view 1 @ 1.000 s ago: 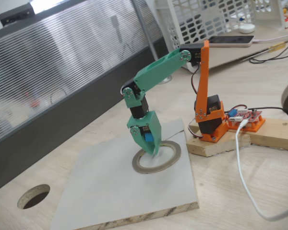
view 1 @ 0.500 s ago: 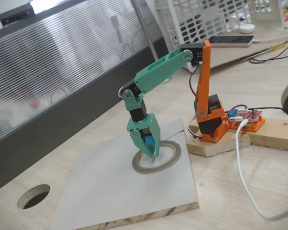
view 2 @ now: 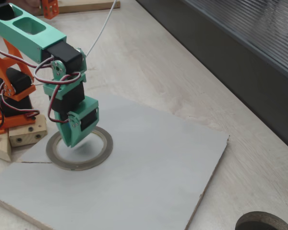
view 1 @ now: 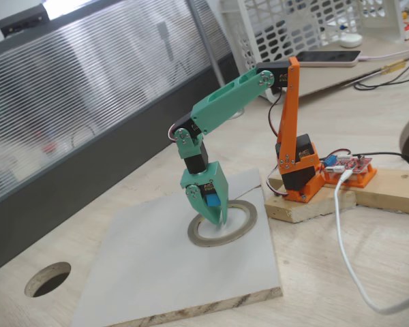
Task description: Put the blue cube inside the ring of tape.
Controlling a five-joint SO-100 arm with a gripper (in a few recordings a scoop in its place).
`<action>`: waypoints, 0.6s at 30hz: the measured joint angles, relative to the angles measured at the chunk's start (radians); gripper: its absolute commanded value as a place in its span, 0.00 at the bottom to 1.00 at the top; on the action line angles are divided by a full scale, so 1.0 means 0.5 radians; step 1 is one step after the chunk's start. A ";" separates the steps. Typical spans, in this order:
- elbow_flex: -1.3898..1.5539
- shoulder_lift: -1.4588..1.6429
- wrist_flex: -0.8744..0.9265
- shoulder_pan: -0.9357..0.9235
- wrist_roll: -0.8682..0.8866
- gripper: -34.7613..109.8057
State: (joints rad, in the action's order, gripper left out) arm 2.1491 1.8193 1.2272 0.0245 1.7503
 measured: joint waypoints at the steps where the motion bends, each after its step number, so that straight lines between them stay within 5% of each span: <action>1: 0.000 0.000 0.000 -0.003 0.006 0.25; 18: 0.000 0.000 0.003 -0.003 -0.006 0.26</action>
State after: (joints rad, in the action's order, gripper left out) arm 2.1491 1.8193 1.2287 0.0230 1.7472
